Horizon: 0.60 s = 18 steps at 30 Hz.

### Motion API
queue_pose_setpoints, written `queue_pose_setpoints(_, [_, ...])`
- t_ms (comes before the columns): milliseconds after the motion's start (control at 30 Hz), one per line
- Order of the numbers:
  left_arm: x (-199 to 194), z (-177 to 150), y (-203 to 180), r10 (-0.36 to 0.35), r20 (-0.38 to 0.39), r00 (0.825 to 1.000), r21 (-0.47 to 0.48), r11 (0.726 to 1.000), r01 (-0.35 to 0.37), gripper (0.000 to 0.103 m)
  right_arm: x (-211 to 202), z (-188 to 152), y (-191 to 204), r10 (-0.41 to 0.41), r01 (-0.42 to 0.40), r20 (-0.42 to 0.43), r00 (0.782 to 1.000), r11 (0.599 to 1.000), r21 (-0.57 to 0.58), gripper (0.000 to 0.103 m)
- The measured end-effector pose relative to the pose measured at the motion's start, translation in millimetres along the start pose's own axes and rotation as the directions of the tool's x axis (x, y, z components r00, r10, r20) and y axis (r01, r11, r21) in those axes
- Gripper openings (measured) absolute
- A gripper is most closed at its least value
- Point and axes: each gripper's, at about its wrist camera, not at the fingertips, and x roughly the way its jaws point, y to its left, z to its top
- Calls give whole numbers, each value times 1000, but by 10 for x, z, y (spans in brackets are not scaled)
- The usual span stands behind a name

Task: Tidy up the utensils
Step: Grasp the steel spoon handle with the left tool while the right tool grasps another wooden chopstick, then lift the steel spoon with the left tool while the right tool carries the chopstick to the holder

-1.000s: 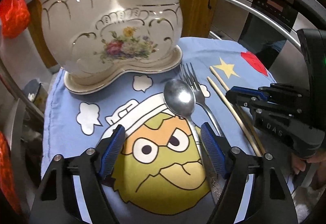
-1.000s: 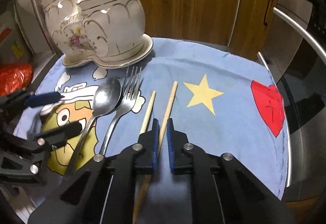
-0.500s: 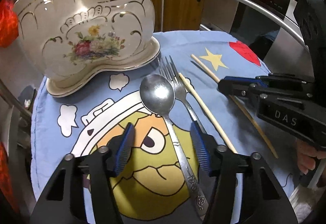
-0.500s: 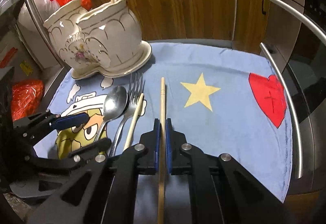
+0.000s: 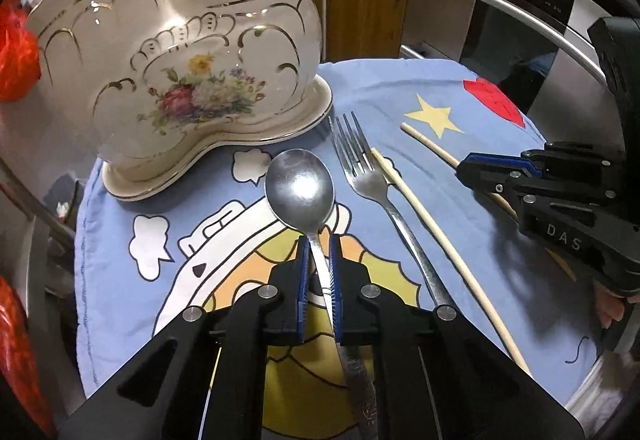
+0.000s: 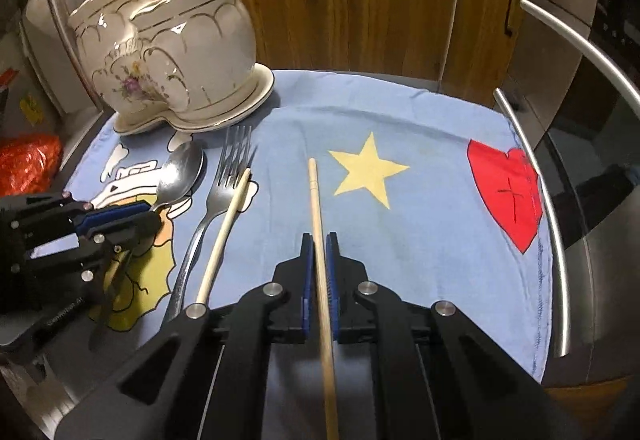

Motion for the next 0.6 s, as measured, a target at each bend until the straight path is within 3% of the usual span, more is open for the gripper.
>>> queue_pose_setpoints(200, [-27, 5, 31, -19, 10, 1000, -15, 1000, 19, 6, -26, 9, 25, 17, -17, 13, 1000, 1000, 21, 5])
queue_pose_setpoints(600, [-409, 10, 215, -47, 119, 992, -49, 997, 53, 6, -465, 122, -51, 79, -99, 216, 973, 991, 87, 5])
